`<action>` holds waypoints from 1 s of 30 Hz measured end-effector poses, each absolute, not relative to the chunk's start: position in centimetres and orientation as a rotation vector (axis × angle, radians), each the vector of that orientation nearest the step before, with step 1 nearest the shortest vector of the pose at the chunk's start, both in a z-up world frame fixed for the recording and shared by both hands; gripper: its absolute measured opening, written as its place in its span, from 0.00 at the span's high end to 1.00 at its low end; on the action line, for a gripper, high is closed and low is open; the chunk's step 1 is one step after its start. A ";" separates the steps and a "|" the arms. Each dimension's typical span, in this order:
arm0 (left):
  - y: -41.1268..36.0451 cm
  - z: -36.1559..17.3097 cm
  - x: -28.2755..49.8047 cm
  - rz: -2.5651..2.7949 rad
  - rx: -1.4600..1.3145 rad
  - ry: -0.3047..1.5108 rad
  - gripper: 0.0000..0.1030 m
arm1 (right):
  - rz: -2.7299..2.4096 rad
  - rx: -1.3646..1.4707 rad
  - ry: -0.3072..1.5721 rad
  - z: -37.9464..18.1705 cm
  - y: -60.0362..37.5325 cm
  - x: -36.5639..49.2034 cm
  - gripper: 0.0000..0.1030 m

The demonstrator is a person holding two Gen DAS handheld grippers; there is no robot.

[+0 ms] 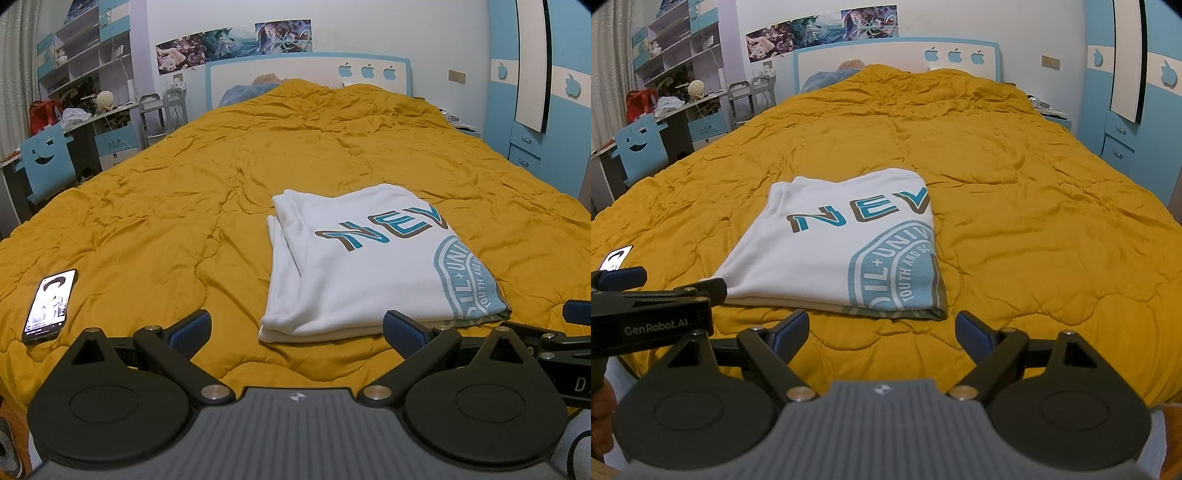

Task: Fold small clothes

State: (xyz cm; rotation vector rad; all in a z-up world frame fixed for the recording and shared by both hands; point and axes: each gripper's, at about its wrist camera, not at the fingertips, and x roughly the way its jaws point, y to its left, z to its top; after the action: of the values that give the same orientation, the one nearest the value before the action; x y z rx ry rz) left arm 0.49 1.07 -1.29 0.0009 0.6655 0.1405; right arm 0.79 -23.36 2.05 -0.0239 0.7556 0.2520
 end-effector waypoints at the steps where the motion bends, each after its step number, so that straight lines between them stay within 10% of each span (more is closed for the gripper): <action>1: 1.1 -1.3 0.5 0.141 0.001 0.666 0.00 | 0.252 -0.024 0.756 2.1 -23.4 0.8 0.20; 30: 1.5 -1.6 0.6 0.138 0.006 0.674 0.00 | 0.262 -0.037 0.758 1.9 -23.4 1.0 0.20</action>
State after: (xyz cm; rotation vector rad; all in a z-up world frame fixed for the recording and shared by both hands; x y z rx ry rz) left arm 0.58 1.49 -1.57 0.0059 0.6739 0.1380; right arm 0.98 -23.36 1.94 -0.0372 0.7578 0.2617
